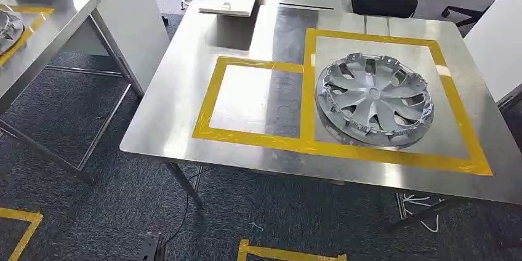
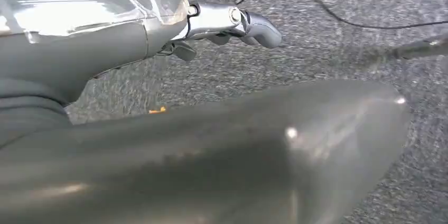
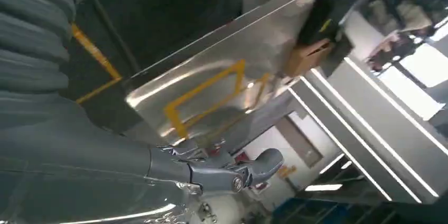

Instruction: Take the parts from the cabinet and place them on the table.

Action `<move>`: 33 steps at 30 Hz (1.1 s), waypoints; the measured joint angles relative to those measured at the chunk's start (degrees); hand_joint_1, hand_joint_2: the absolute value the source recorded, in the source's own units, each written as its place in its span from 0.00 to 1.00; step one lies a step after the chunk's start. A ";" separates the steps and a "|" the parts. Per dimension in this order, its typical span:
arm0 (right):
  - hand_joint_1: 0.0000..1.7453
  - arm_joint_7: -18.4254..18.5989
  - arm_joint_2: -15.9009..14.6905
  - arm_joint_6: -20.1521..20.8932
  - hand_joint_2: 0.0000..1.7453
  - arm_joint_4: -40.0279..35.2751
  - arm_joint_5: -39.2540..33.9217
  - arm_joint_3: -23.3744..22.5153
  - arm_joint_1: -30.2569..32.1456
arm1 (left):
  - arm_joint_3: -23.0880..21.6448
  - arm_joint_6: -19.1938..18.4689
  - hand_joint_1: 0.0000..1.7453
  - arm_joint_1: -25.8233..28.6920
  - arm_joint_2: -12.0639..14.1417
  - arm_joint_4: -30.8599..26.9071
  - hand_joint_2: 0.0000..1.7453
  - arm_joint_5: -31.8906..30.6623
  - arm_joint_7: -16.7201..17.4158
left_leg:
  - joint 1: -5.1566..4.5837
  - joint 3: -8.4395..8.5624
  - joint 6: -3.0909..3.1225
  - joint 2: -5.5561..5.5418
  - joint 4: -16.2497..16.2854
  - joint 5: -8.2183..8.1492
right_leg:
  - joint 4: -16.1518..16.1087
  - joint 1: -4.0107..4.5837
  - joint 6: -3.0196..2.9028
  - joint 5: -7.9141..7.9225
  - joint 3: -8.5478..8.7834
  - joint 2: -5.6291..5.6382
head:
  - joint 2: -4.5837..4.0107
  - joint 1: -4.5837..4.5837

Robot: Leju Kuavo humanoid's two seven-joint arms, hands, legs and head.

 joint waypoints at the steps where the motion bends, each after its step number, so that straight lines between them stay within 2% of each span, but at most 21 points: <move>1: 0.00 0.35 -0.93 0.38 1.00 0.00 -1.06 -1.66 3.40 | 0.00 0.15 0.00 0.14 -0.13 0.11 0.00 0.40 -0.05 | 0.01 -0.01 0.04 -0.03 0.00 -0.03 | 0.01 0.00 0.00 -0.02 0.03 -0.06 | 0.00 -0.02; 3: 0.00 1.07 -2.08 1.19 1.00 -0.87 -3.40 -6.01 11.07 | 0.00 0.26 0.00 0.43 -0.35 0.35 0.00 1.09 -0.39 | 0.01 -0.04 0.12 -0.23 -0.02 -0.14 | 0.01 0.01 0.02 -0.13 0.10 -0.24 | 0.00 0.04; 6: 0.00 1.97 -1.51 2.02 1.00 -2.52 -3.85 -12.59 22.20 | 0.06 0.35 0.00 0.76 -0.48 0.92 0.00 2.07 -1.16 | 0.01 -0.02 0.10 -0.21 -0.03 -0.30 | 0.02 0.00 0.06 -0.22 0.11 -0.21 | 0.00 0.02; 10: 0.00 5.27 2.77 4.40 1.00 -6.39 1.79 -20.96 32.86 | 0.37 0.42 0.00 1.01 -0.48 1.47 0.00 2.87 -2.03 | 0.03 0.09 -0.01 -0.14 -0.04 -0.44 | 0.01 0.05 -0.08 -0.34 0.13 -0.16 | 0.00 0.00; 14: 0.00 6.41 8.40 11.06 1.00 -8.37 9.07 -28.63 37.83 | 0.44 0.28 0.00 1.22 -0.41 1.73 0.00 3.24 -2.14 | 0.08 0.18 -0.09 0.04 -0.05 -0.49 | 0.02 0.08 -0.12 -0.38 0.16 -0.04 | 0.00 -0.05; 18: 0.00 7.63 14.24 16.67 1.00 -8.68 16.09 -33.89 39.16 | 0.39 -0.17 0.00 1.37 -0.41 1.88 0.00 3.21 -2.08 | 0.15 0.33 -0.14 0.33 -0.06 -0.52 | 0.02 0.10 -0.19 -0.42 0.23 0.24 | 0.00 -0.02; 23: 0.00 8.91 20.23 20.30 1.00 -6.73 21.04 -34.77 39.13 | 0.07 -0.96 0.00 1.43 -0.24 1.97 0.00 3.22 -1.88 | 0.17 0.44 -0.18 0.56 -0.06 -0.53 | 0.04 0.11 -0.23 -0.39 0.26 0.53 | 0.00 -0.02; 25: 0.00 11.00 22.03 24.23 1.00 -5.31 23.49 -34.28 38.58 | -0.31 -1.05 0.00 1.51 0.02 1.97 0.00 3.02 -1.68 | 0.19 0.47 -0.20 0.59 -0.07 -0.53 | 0.04 0.13 -0.23 -0.39 0.30 0.55 | 0.00 -0.02; 29: 0.00 13.77 25.57 27.46 1.00 -1.59 28.26 -31.02 37.42 | -1.33 -0.54 0.00 1.77 0.94 1.77 0.00 2.80 -1.62 | 0.21 0.55 -0.24 0.72 -0.07 -0.55 | 0.05 0.14 -0.24 -0.40 0.34 0.61 | 0.00 0.00; 33: 0.00 14.17 28.29 30.69 1.00 4.38 29.80 -26.97 36.37 | -2.51 1.46 0.00 2.73 2.53 -0.30 0.00 2.86 -0.40 | 0.26 0.61 -0.29 0.70 -0.07 -0.57 | 0.04 0.19 -0.30 -0.45 0.41 0.61 | 0.00 -0.02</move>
